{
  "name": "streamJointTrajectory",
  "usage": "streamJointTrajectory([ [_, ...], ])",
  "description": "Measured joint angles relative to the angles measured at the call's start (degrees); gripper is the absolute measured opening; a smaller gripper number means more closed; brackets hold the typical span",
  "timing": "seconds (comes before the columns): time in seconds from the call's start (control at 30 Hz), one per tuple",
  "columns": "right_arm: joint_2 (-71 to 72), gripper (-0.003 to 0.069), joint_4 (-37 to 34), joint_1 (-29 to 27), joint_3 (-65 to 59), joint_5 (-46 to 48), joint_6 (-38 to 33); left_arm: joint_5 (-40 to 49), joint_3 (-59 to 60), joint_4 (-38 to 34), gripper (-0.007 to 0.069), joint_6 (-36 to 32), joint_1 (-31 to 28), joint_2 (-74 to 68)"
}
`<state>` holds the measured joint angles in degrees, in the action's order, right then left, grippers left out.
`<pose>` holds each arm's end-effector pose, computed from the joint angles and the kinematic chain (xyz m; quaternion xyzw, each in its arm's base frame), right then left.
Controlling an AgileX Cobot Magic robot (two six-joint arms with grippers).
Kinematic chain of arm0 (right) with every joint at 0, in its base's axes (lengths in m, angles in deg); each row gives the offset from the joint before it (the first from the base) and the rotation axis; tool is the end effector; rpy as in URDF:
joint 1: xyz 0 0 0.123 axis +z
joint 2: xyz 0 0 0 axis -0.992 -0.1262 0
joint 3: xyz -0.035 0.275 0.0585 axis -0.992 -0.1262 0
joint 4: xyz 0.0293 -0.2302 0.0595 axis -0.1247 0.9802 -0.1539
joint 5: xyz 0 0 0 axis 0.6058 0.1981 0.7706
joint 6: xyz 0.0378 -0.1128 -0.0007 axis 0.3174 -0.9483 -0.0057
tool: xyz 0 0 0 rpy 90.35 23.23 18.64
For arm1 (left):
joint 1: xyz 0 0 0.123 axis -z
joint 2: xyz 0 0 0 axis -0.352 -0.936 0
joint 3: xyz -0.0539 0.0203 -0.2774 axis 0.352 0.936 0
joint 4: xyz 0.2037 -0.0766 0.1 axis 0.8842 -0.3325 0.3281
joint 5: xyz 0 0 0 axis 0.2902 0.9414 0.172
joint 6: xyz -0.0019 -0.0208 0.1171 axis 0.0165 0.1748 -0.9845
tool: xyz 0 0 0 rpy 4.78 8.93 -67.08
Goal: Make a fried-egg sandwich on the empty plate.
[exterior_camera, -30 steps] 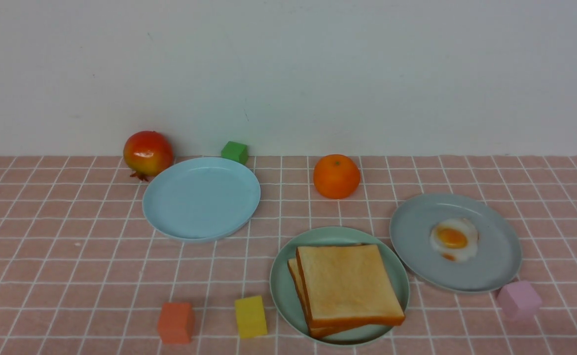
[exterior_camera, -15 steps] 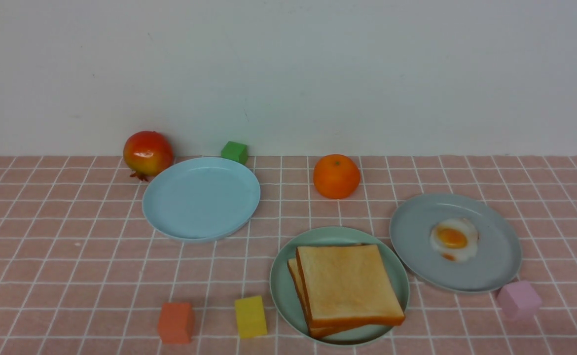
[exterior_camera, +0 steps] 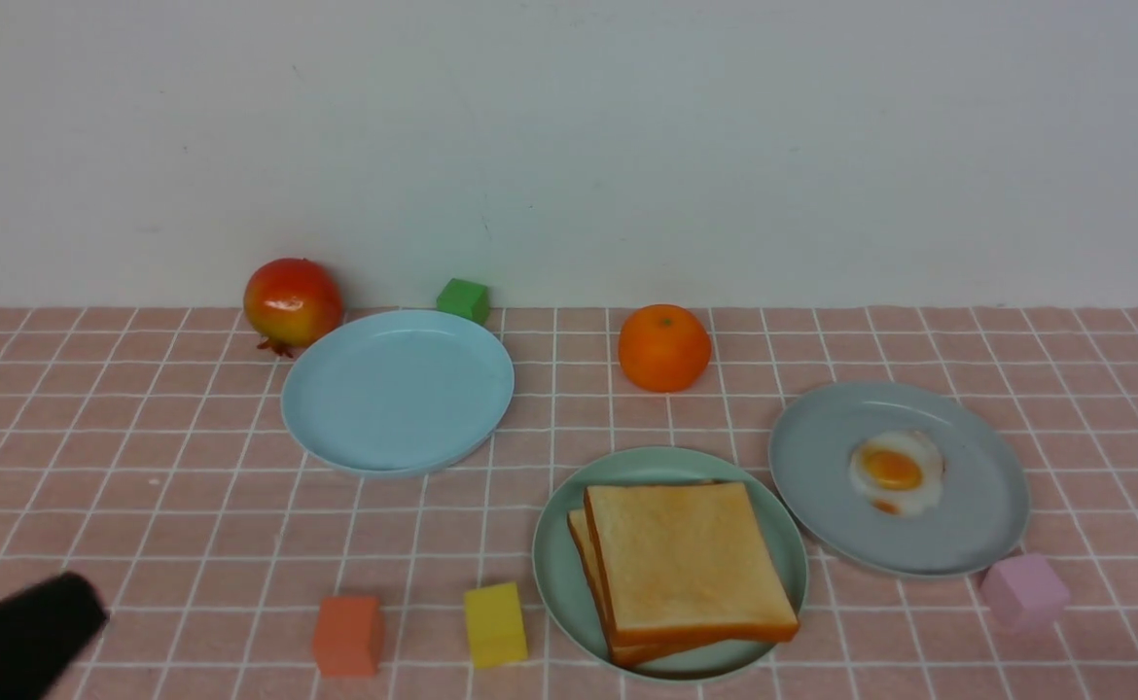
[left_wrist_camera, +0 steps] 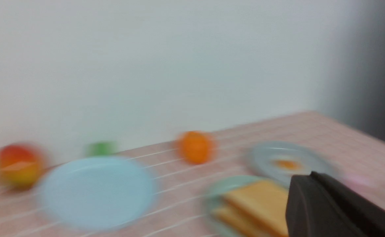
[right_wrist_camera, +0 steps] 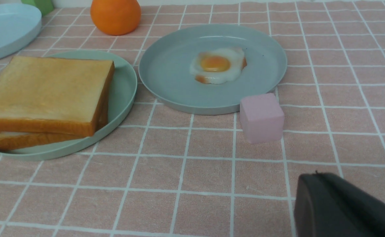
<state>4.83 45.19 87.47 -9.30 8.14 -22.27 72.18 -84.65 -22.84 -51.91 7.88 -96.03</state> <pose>0.0671 0.0104 0.1621 -0.0475 0.8082 0.0390 0.5857 0.0712 -0.0405 0.2731 0.1090 0.6721 -0.2513 0.6879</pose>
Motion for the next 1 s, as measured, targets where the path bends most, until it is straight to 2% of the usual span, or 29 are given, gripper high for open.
streamJointTrajectory([
  [0.07, 0.0, 0.0033, 0.0, 0.0, 0.0, 0.0, 0.0, 0.3, 4.6, 2.2, 0.0013, 4.7, -10.3, 4.2],
  [0.1, 0.0, 0.0033, 0.0, 0.0, 0.0, 0.0, 0.0, 0.4, 5.3, 2.5, 0.0013, 5.5, -11.7, 4.6],
  [0.13, 0.0, 0.0035, 0.0, 0.0, 0.0, 0.0, -0.1, 1.3, 8.3, 4.8, 0.0013, 9.3, -16.7, 7.4],
  [0.17, 0.0, 0.0036, 0.0, 0.0, 0.0, 0.0, -0.1, 1.5, 8.7, 5.1, 0.0013, 9.8, -17.2, 7.8],
  [0.2, 0.0, 0.0037, 0.0, 0.0, 0.0, 0.0, -0.1, 2.5, 11.3, 7.5, 0.0013, 13.5, -20.3, 9.8],
  [0.27, 0.0, 0.0039, 0.0, 0.0, 0.0, 0.0, -0.1, 5.6, 13.7, 9.9, 0.0013, 18.5, -22.7, 10.4],
  [0.33, 0.0, 0.0044, 0.0, 0.0, 0.0, 0.1, -0.1, 12.2, 14.1, 10.9, 0.0013, 22.4, -23.4, 10.5],
  [0.4, 0.0, 0.0048, 0.0, 0.0, 0.0, 0.1, -0.1, 15.3, 14.1, 10.9, 0.0013, 23.4, -23.5, 10.5],
  [1.0, 0.0, 0.0069, 0.0, 0.0, 0.0, 0.1, -0.1, 16.3, 13.9, 8.0, 0.0013, 21.8, -23.6, 10.5],
])
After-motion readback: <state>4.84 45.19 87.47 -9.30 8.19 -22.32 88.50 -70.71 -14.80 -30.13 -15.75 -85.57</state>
